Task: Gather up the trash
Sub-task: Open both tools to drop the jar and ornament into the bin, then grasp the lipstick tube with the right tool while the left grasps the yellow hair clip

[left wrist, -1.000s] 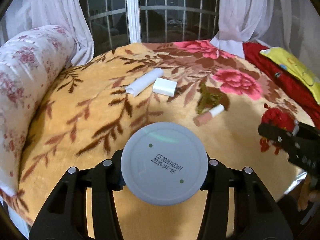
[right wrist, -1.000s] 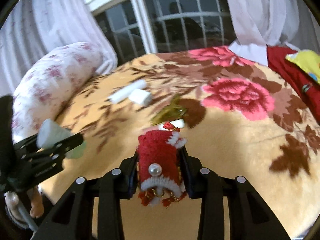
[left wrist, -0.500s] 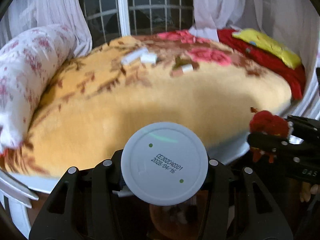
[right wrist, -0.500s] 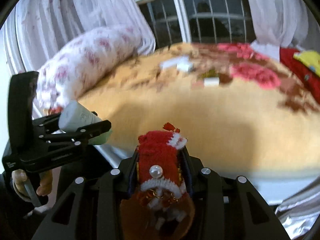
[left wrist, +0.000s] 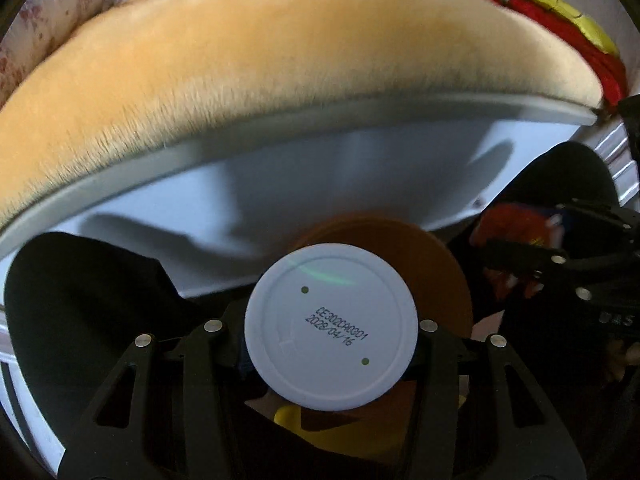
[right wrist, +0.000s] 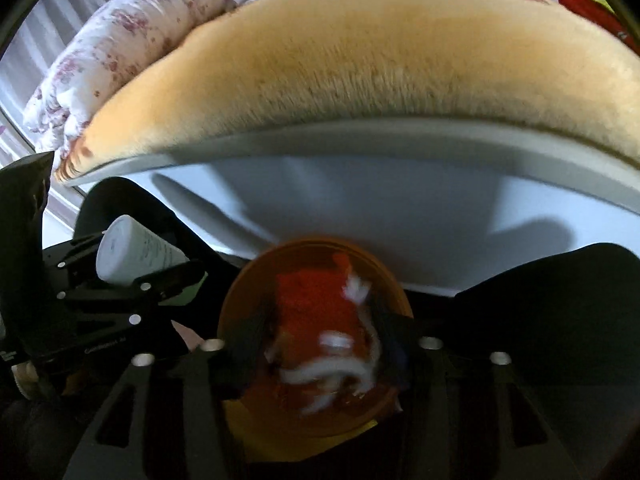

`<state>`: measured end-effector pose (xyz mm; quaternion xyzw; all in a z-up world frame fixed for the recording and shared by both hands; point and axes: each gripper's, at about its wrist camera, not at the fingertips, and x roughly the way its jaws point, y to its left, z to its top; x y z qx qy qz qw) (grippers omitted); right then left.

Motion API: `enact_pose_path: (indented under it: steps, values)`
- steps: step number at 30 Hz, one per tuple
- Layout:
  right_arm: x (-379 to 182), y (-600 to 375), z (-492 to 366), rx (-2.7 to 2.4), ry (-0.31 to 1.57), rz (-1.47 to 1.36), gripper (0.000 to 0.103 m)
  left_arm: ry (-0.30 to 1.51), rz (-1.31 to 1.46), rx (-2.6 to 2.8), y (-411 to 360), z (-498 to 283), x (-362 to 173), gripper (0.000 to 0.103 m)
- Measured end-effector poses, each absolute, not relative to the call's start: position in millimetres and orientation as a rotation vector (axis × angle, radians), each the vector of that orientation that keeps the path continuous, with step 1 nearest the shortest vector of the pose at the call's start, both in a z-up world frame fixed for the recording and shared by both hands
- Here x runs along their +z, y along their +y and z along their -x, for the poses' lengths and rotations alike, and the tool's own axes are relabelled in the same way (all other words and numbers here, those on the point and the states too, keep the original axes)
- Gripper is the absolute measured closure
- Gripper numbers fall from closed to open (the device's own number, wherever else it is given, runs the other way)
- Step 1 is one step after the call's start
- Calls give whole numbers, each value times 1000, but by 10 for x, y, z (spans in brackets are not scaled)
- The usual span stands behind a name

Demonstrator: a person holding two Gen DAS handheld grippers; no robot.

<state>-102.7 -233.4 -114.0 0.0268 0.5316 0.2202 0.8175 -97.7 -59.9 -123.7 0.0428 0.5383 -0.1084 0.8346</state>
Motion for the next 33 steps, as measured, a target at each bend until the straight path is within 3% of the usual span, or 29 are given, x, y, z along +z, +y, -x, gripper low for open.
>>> enact_pose_path:
  steps: [2,9,14,16,26,33]
  values:
    - [-1138,-2321,1019,467,1132,-53,46,1143,-85,-224,-578,977,-1248,42]
    - [-980,-2426,1033,443,1091,-89,46,1123,-59,-217,-532,998,-1195,41]
    - [-475,-2578,1018,458,987,-136,46,1039,-65,-226,-477,1045,-958,41]
    - [-275,-2646,884,461,956,-159,46,985,-80,-233,-484,1065,-810,33]
    - [161,-2566,-664,394,918,-295,46,827,-74,-276,-527,882,-374,28]
    - [-143,-2442,-1651,215,1038,-368,59,821,-27,-290,-445,739,-372,28]
